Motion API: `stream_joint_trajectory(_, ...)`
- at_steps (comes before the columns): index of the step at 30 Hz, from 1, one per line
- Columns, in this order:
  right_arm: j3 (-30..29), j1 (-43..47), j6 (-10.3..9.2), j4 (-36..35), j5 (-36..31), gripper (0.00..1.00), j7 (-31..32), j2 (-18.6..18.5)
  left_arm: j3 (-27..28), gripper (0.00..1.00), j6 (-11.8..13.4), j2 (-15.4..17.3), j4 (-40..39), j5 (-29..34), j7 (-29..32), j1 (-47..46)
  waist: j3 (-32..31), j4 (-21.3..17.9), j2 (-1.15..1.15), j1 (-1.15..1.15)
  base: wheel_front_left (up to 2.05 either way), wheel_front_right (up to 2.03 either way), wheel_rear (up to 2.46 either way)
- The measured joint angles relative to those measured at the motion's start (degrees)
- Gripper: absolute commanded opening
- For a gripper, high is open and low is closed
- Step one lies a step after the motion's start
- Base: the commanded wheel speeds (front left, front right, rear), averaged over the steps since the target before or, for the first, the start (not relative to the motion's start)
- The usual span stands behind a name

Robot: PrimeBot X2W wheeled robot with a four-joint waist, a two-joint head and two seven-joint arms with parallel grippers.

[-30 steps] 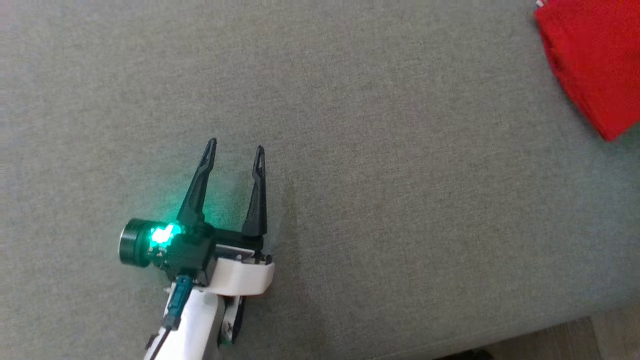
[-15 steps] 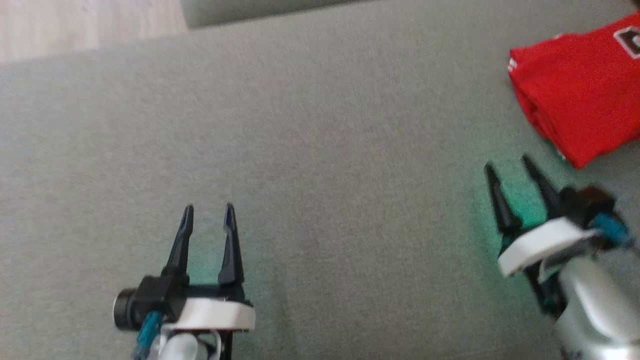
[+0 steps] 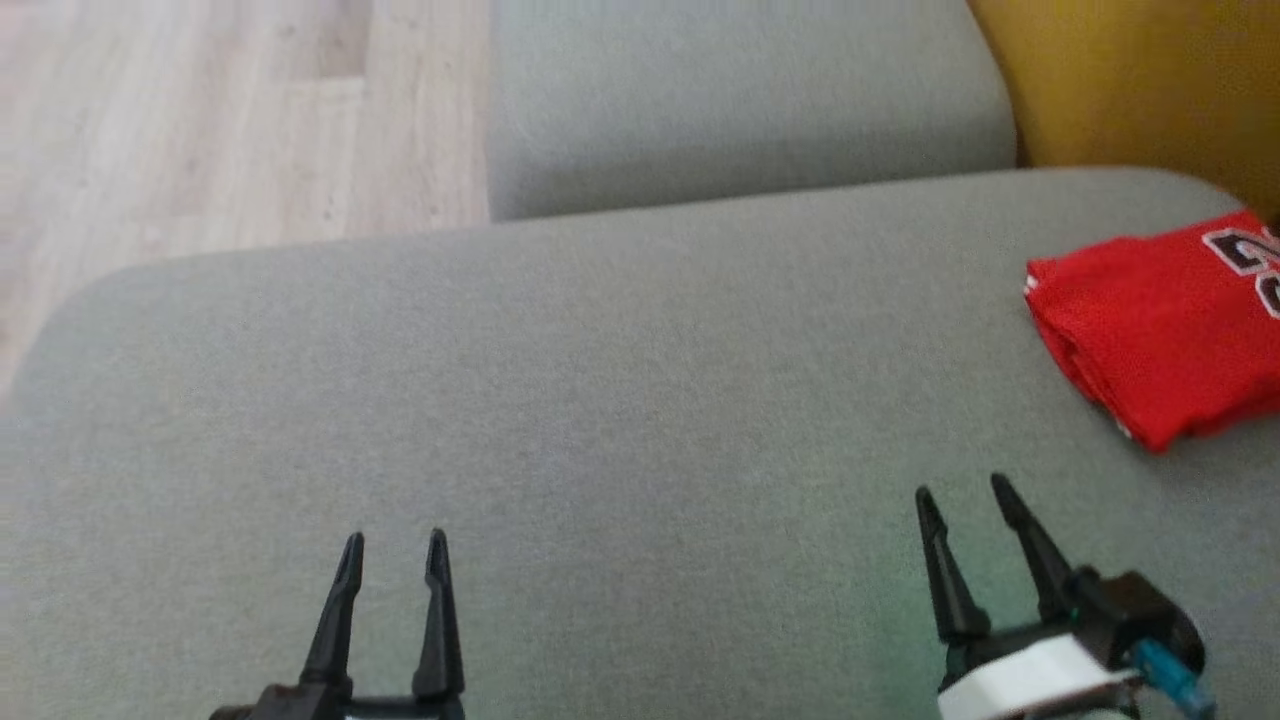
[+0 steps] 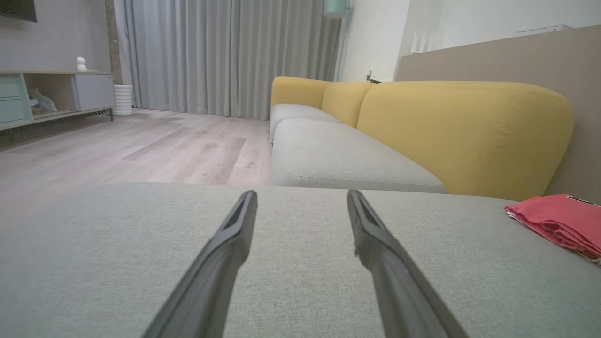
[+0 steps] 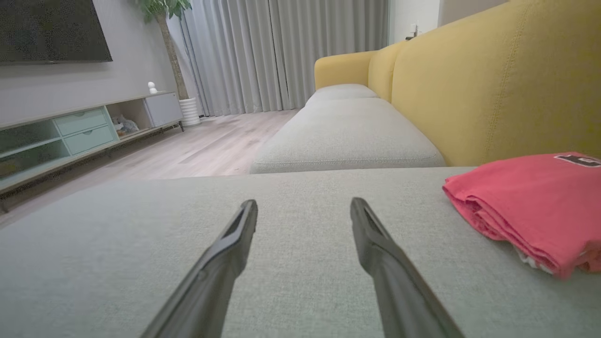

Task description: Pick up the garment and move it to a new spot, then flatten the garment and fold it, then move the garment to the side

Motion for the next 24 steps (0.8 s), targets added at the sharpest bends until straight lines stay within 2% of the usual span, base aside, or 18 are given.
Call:
stream_joint_trajectory(8, -0.1, 3.4, 0.00, -0.7, -0.6, 1.00, 0.0, 1.2, 1.4, 1.00, 0.0, 0.1, -0.3, 0.2, 0.0, 3.4, -2.8, 1.7, 0.00, 0.01, 0.00, 0.00, 0.00)
stream_joint_trajectory(20, 0.9, 4.0, 0.00, -0.5, -1.7, 1.00, 0.0, 1.5, 1.4, 1.00, -0.4, 0.1, 1.1, 1.1, 0.0, 3.6, -3.4, 1.0, 0.00, 0.02, 0.00, 0.00, 0.00)
stream_joint_trajectory(21, 0.9, 4.1, 0.00, -0.5, -1.7, 0.00, 0.0, 1.5, 1.4, 0.00, -0.5, 0.1, 1.3, 1.7, 0.0, 3.6, -3.5, 0.9, 0.00, 0.02, 0.00, 0.00, 0.00)
stream_joint_trajectory(24, 0.9, 4.5, 0.00, 1.5, -1.6, 0.00, 0.1, 1.5, 1.3, 0.00, -0.4, 0.1, 3.4, 1.9, 0.0, 3.9, -3.6, 0.8, 0.00, 0.02, 0.00, 0.00, 0.00)
